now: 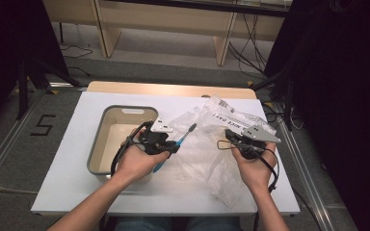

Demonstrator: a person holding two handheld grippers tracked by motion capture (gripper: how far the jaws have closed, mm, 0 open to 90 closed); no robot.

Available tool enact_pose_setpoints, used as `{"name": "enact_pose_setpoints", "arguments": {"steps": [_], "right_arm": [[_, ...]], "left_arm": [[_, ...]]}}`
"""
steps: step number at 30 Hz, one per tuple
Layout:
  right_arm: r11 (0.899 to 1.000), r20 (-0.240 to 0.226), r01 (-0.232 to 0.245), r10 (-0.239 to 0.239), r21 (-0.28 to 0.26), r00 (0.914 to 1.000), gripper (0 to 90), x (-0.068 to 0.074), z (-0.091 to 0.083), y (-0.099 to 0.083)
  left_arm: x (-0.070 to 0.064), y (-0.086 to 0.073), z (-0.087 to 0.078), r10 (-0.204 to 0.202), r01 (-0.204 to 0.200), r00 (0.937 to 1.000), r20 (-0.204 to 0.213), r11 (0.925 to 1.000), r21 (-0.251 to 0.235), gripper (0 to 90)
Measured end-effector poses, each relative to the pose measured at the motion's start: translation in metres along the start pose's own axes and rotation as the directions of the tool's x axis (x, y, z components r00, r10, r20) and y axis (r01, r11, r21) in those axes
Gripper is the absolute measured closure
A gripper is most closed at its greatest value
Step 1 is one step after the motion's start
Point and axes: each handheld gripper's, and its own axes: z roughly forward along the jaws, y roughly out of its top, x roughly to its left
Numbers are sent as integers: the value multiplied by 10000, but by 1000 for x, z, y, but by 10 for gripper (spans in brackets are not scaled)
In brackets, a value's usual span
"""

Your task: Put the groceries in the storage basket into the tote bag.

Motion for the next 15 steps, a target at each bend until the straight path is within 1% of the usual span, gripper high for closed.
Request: {"name": "enact_pose_setpoints", "arguments": {"steps": [3, 8, 9, 12, 15], "right_arm": [[10000, 2, 2, -2, -6, 10000, 900, 0, 0, 0], [10000, 0, -2, 2, -7, 10000, 900, 0, 0, 0], [10000, -11, -13, 13, -8, 10000, 900, 0, 0, 0], [10000, -26, -17, 17, -27, 10000, 900, 0, 0, 0], [10000, -26, 4, -4, -5, 10000, 900, 0, 0, 0]], "left_arm": [[-3, -1, 3, 44, -44, 10000, 44, 10000, 71, 788], [-9, -2, 9, 233, -237, 9996, 168, 9994, 253, 788], [-13, -3, 13, 256, -265, 9994, 234, 9990, 370, 788], [-15, -4, 17, 353, -367, 9990, 289, 9982, 474, 787], [-19, -7, 25, 423, -448, 9984, 362, 9963, 731, 787]]}}
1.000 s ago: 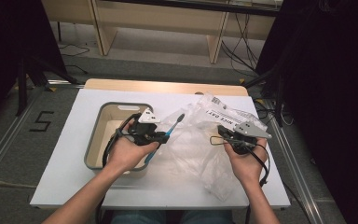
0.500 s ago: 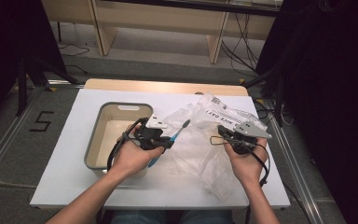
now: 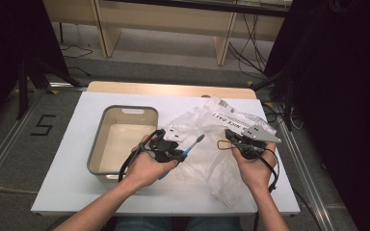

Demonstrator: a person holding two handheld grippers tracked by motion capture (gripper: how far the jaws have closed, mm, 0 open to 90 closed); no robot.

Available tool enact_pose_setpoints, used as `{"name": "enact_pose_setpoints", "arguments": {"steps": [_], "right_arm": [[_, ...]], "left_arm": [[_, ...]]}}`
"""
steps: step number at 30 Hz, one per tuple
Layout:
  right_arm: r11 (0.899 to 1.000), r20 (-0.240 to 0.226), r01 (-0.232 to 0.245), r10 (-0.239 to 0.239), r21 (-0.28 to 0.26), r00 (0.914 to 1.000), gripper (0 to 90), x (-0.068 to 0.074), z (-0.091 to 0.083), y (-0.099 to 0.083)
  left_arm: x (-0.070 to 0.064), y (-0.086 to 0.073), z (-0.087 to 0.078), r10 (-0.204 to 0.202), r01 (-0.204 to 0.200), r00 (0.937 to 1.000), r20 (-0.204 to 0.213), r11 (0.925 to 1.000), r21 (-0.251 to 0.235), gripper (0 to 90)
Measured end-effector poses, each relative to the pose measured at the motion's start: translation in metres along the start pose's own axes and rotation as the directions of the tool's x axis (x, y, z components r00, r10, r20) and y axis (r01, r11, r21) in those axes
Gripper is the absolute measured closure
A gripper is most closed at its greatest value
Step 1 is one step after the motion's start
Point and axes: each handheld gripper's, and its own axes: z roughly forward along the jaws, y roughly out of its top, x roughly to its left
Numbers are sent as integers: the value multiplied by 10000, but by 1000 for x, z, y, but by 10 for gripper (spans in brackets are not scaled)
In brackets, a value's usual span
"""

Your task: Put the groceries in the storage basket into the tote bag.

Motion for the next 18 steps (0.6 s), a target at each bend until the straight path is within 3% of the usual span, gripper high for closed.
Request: {"name": "enact_pose_setpoints", "arguments": {"steps": [5, 13, 18], "right_arm": [[10000, -12, 7, -8, -31, 10000, 900, 0, 0, 0], [10000, -11, 13, -13, -43, 10000, 900, 0, -1, 0], [10000, -18, -29, 29, -39, 10000, 900, 0, -1, 0]], "left_arm": [[-3, -2, 9, 82, -83, 10000, 32, 9995, 290, 788], [-10, -1, 39, 406, -396, 9991, -75, 9942, 996, 787], [-12, 4, 54, 367, -349, 9992, -149, 9933, 1106, 787]]}}
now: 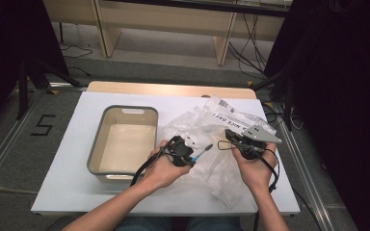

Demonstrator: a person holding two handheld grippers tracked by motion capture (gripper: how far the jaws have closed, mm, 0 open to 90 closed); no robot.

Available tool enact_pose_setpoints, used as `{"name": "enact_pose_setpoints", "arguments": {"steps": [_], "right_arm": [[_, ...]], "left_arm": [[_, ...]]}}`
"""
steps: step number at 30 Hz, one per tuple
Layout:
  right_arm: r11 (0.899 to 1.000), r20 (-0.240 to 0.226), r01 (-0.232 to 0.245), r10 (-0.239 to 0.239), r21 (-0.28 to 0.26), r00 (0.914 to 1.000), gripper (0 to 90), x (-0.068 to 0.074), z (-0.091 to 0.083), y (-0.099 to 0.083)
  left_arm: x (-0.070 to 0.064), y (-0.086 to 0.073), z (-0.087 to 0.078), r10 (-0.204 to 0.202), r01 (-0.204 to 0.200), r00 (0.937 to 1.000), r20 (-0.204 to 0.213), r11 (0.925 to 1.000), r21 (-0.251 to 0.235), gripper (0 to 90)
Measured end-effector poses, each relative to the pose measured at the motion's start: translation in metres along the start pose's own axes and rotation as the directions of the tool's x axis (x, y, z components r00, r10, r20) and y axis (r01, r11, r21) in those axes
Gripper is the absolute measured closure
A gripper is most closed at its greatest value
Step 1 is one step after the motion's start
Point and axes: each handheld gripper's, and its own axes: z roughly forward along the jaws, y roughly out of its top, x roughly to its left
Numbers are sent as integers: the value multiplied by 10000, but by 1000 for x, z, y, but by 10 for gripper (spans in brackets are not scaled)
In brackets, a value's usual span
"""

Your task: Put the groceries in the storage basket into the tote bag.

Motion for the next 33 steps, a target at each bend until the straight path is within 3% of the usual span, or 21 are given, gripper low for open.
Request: {"name": "enact_pose_setpoints", "arguments": {"steps": [15, 21, 33], "right_arm": [[10000, -89, -6, 7, 36, 10000, 900, 1, 0, 0], [10000, -104, 46, -45, 42, 9999, 900, 2, 1, 0], [9999, -190, 67, -64, 134, 9998, 900, 4, 2, -1]], "left_arm": [[4, 20, 26, -154, 154, 9997, -199, 9999, -8, 787], [7, 24, 34, -96, 98, 9996, -263, 9999, 49, 786], [2, 35, 43, 182, -197, 9991, -394, 9991, -370, 786]]}}
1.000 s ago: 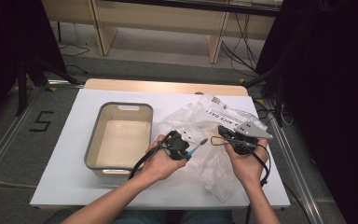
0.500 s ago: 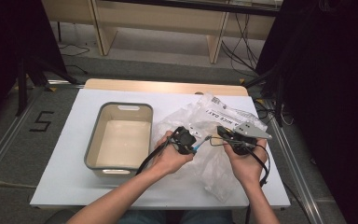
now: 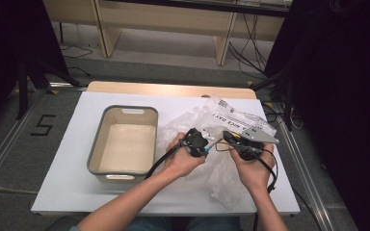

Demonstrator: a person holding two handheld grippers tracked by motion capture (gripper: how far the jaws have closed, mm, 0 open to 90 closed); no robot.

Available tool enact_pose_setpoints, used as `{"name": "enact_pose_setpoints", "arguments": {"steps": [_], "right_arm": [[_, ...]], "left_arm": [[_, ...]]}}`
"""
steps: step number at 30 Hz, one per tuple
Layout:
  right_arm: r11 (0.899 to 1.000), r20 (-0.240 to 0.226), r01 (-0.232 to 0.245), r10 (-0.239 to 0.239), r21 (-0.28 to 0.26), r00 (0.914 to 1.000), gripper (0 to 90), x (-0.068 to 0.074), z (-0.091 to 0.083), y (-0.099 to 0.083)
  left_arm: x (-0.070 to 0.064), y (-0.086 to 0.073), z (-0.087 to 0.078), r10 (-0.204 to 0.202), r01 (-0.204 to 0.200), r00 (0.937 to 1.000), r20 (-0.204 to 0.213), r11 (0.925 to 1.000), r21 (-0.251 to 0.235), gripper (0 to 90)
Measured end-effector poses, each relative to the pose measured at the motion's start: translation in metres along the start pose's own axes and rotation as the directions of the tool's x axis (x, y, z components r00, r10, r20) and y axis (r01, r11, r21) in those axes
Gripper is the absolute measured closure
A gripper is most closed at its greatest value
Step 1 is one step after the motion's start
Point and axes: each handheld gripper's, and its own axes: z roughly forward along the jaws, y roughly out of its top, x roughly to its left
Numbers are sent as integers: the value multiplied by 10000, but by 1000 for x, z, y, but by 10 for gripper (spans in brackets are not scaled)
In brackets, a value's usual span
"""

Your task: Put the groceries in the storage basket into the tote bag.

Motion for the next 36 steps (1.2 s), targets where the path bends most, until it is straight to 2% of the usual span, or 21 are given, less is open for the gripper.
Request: {"name": "enact_pose_setpoints", "arguments": {"steps": [14, 20, 27, 30, 31, 32, 36], "right_arm": [[10000, -15, -14, 14, 76, 10000, 900, 0, 1, -1], [9999, -15, -19, 19, 104, 10000, 900, 0, 1, -2], [9999, 35, -50, 50, 129, 10000, 900, -2, 1, -3], [9999, 26, -51, 50, 149, 10000, 900, -2, 1, -4], [9999, 24, -85, 85, 129, 10000, 900, -3, 1, -4], [9999, 25, -73, 73, 149, 10000, 900, -3, 1, -4], [9996, 44, -92, 91, 277, 9999, 900, -4, 0, -5]], "left_arm": [[-2, 4, 10, 252, -263, 9995, -213, 9983, -515, 784], [-3, 5, 15, 555, -579, 9978, -354, 9959, -690, 784], [-7, 3, 22, 1038, -1097, 9925, -651, 9895, -939, 777], [-6, 2, 25, 1142, -1196, 9914, -643, 9890, -869, 725], [-6, 1, 27, 1050, -1088, 9925, -626, 9922, -605, 691], [-5, 0, 28, 946, -982, 9935, -640, 9937, -548, 668], [-5, -7, 21, 750, -787, 9951, -650, 9954, -549, 573]]}}
